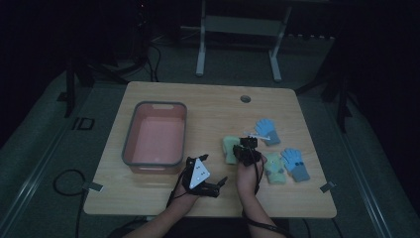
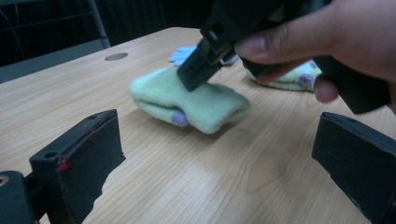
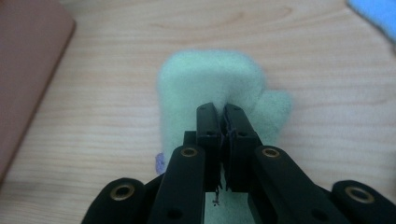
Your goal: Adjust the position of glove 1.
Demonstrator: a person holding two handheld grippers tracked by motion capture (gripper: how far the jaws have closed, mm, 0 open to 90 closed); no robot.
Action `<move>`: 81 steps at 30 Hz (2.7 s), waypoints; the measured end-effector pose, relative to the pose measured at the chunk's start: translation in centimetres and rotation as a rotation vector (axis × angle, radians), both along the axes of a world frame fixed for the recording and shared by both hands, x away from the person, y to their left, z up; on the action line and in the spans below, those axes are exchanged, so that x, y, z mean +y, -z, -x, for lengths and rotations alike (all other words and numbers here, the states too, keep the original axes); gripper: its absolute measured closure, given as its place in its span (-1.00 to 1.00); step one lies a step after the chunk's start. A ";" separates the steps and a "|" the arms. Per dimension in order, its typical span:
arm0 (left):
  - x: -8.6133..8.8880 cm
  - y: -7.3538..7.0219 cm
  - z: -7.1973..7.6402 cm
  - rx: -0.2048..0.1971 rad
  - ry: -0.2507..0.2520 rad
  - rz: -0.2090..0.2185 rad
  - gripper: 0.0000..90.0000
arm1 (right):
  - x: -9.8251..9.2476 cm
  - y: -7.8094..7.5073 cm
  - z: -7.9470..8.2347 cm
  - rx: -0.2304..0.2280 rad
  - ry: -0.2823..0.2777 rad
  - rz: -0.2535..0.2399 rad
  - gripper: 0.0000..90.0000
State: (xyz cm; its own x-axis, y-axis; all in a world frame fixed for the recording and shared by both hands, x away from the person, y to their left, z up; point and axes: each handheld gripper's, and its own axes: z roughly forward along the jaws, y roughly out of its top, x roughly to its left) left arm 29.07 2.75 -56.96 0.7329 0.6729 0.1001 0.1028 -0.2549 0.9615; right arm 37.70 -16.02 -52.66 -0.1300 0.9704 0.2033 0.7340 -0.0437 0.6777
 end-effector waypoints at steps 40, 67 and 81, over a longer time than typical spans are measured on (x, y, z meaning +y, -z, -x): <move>-0.1 0.0 -0.2 0.017 0.002 0.002 -0.96 | -14.1 -2.6 1.3 0.030 -0.369 0.214 0.45; -0.2 0.0 -0.1 0.011 -0.005 -0.010 -0.96 | -13.9 -0.5 3.0 -0.007 -0.317 0.232 0.93; -0.2 0.0 -0.2 0.016 -0.008 -0.006 -0.96 | -12.4 -3.8 0.3 -0.092 -0.251 0.187 0.93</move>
